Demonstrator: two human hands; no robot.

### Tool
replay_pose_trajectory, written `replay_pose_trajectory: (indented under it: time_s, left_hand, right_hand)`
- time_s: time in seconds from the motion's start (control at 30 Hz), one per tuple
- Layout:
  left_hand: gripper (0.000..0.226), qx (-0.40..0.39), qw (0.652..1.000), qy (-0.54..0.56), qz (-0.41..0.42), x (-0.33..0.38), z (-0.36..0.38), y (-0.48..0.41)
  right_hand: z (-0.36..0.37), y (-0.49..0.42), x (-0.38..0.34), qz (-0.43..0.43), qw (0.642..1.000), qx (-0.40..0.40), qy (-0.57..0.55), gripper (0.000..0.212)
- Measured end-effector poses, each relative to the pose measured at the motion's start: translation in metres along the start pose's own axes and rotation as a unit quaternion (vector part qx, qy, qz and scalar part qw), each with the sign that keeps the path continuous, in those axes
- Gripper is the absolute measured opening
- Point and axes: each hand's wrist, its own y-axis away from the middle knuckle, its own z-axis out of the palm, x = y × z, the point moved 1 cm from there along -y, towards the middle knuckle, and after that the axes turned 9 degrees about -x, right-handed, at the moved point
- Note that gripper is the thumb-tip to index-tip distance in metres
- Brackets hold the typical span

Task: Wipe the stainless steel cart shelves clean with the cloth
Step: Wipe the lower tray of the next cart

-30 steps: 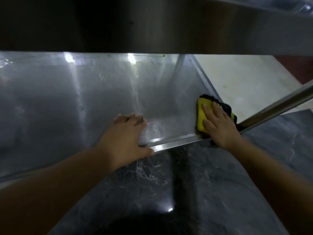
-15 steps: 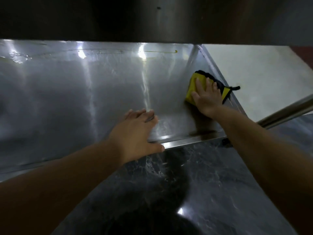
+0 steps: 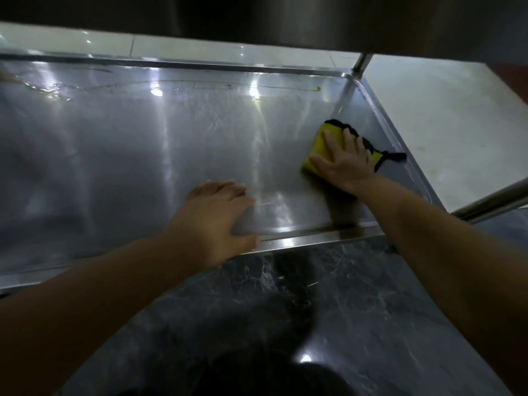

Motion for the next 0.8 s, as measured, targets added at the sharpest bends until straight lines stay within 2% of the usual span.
replay_pose_trajectory:
  time_s: [0.1,0.27,0.4,0.5,0.6,0.7,0.8]
  left_hand:
    - [0.077,0.035,0.999,-0.001,0.008,-0.016,0.01,0.024]
    - [0.072,0.031,0.999,-0.018,-0.025,-0.026,0.016,0.047]
    - [0.071,0.03,0.999,-0.036,-0.015,-0.029,0.018,0.048]
    - [0.071,0.036,0.998,-0.038,-0.018,-0.03,0.017,0.048]
    - [0.07,0.037,0.998,-0.045,-0.022,-0.028,0.013,0.048]
    - [0.07,0.024,0.998,-0.048,-0.03,-0.03,0.013,0.047]
    - [0.07,0.016,0.999,-0.019,-0.032,-0.038,0.012,0.052]
  right_hand:
    - [-0.012,-0.041,-0.022,0.009,1.0,-0.006,-0.001,0.069]
    - [-0.017,-0.052,-0.037,0.002,0.999,-0.052,0.005,0.069]
    - [0.006,-0.004,-0.039,-0.077,0.996,-0.045,0.026,0.068]
    - [0.033,0.054,-0.043,-0.165,0.98,-0.075,0.083,0.079]
    - [0.044,0.092,-0.052,-0.22,0.967,-0.097,0.085,0.075]
    - [0.042,0.08,-0.063,-0.221,0.968,-0.068,0.095,0.077]
    - [0.03,0.033,-0.083,-0.19,0.977,-0.045,0.08,0.068]
